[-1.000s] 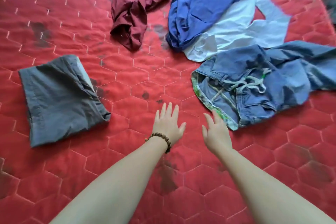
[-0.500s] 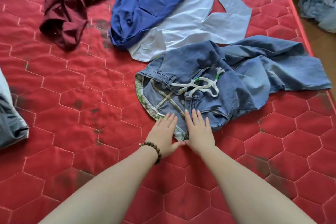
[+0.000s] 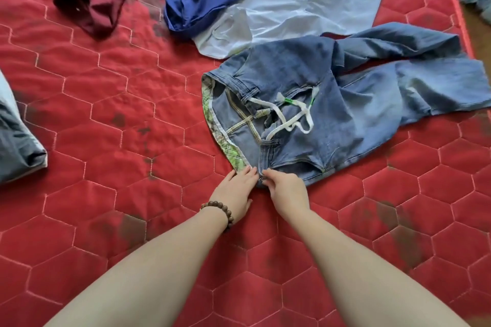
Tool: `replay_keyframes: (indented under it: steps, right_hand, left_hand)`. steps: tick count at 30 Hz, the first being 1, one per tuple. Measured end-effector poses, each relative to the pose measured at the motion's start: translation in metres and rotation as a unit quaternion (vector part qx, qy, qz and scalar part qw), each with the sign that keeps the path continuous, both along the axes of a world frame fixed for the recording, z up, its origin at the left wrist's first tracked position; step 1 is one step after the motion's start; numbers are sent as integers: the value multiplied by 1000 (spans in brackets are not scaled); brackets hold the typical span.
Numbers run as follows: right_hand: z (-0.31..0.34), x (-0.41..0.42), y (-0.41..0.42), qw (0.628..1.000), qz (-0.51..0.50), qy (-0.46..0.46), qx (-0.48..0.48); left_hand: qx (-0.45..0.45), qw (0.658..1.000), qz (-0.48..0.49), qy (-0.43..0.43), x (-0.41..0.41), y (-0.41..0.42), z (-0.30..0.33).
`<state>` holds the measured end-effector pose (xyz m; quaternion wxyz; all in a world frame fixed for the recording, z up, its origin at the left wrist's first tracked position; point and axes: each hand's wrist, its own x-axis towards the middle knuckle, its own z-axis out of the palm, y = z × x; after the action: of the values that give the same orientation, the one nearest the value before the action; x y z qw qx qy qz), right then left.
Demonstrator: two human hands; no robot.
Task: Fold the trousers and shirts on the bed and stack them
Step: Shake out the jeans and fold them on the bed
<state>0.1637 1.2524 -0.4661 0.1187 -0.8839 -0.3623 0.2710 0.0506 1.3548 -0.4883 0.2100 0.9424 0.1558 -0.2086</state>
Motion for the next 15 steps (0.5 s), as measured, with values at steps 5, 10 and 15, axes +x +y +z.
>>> replay_keyframes:
  steps: [5, 10, 15]
  right_hand:
    - [-5, -101, 8, 999, 0, 38, 15]
    - [-6, -201, 43, 997, 12, 76, 24]
    - [-2, -277, 95, 987, 62, 137, 48]
  left_hand:
    - [30, 998, -38, 38, -83, 26, 3]
    - [54, 992, -88, 79, -180, 69, 7]
    - [85, 984, -99, 121, -271, 124, 11]
